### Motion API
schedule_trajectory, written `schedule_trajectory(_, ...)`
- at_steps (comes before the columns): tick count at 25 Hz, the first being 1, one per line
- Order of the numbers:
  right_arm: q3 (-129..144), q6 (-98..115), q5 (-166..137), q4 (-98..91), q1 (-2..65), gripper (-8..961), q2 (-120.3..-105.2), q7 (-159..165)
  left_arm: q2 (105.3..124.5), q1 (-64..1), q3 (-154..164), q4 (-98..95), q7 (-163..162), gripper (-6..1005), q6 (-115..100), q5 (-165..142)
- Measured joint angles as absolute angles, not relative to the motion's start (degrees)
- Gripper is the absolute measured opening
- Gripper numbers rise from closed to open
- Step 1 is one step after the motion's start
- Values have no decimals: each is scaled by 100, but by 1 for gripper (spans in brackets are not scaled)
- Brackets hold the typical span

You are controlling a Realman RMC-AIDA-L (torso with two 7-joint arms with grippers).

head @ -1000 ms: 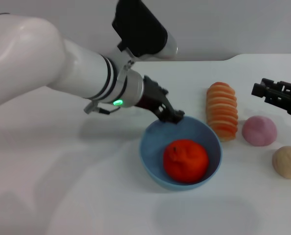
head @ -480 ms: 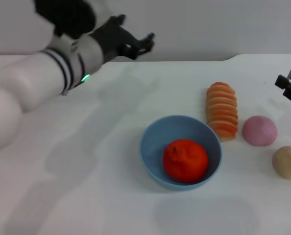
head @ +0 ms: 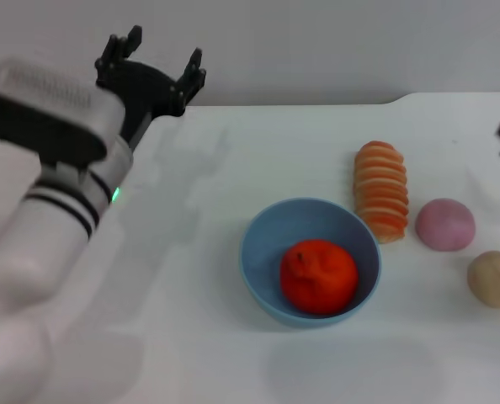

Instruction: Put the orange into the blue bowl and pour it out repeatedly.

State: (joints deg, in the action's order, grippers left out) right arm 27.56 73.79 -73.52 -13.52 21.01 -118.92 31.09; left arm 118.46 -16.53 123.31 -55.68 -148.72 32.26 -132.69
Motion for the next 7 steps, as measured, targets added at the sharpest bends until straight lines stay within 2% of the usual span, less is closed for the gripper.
schedule_trajectory(2, 2749, 7503, -6158, -573, 2141, 755, -11899, 1836, 11865, -1604, 12531, -5363, -14909, 793, 3606, -13010)
schedule_trajectory(7, 2749, 7696, -5114, 19, 2195, 755, -11911, 1453, 11868, -1587, 13063, -4929, -15011, 793, 4366, -12673)
